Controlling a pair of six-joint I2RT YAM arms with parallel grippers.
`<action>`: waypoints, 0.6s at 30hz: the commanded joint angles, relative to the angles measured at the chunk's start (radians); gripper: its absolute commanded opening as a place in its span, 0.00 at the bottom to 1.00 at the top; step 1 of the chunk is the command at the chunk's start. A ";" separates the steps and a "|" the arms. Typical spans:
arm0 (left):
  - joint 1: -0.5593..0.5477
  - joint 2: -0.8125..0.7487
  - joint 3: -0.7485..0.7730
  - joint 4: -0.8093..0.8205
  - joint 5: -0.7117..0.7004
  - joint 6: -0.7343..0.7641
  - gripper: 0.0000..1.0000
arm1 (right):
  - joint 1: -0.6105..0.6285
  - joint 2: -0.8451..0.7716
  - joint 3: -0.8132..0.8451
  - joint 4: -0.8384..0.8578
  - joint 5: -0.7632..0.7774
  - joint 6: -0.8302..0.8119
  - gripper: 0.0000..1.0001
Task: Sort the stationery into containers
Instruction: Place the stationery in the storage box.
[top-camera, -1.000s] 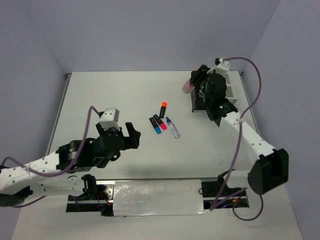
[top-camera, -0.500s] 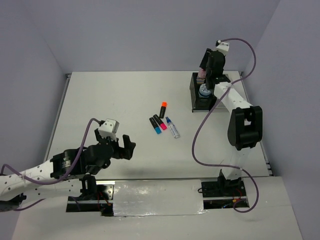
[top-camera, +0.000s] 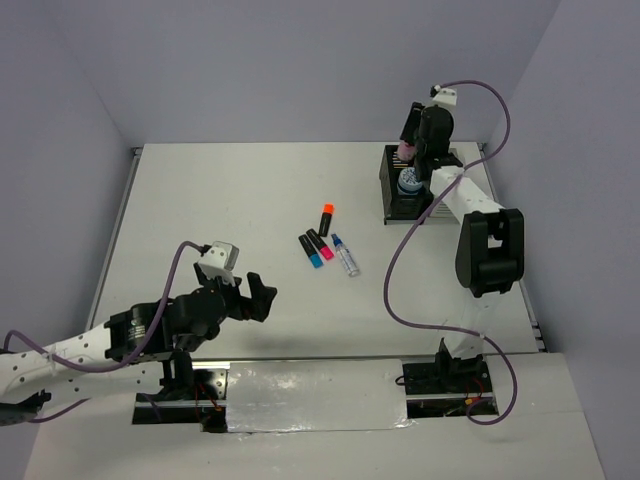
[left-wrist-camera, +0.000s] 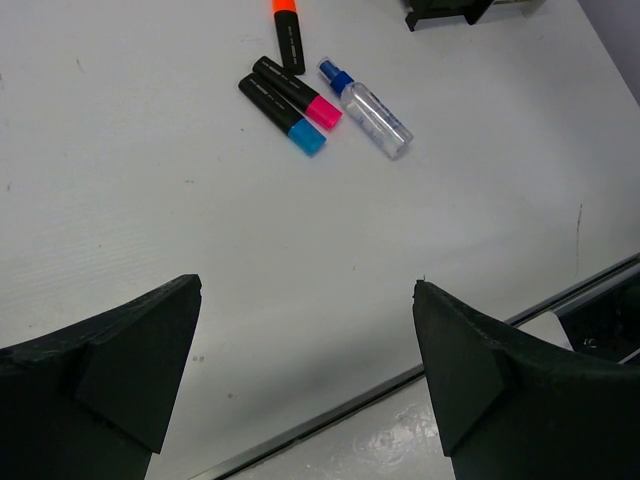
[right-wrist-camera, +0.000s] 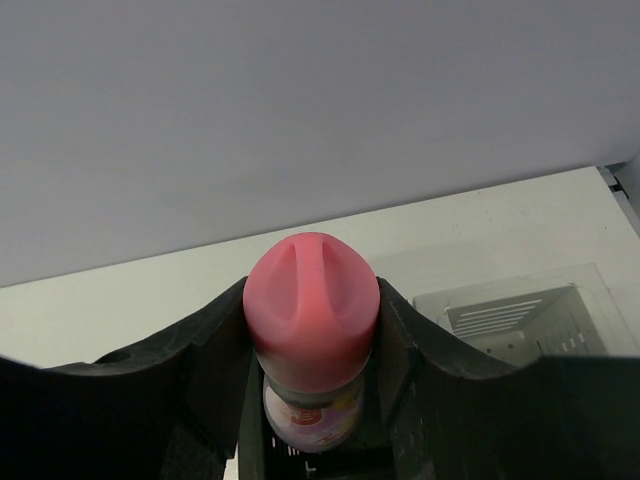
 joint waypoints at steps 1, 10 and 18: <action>-0.002 0.016 0.012 0.054 -0.003 0.022 0.99 | -0.004 0.001 0.002 0.087 -0.014 -0.022 0.43; -0.002 0.084 -0.004 0.114 -0.027 -0.011 0.99 | -0.004 -0.055 -0.071 0.119 -0.023 -0.031 1.00; 0.119 0.462 0.113 0.233 0.051 -0.176 0.99 | 0.001 -0.305 -0.164 -0.004 0.035 0.157 1.00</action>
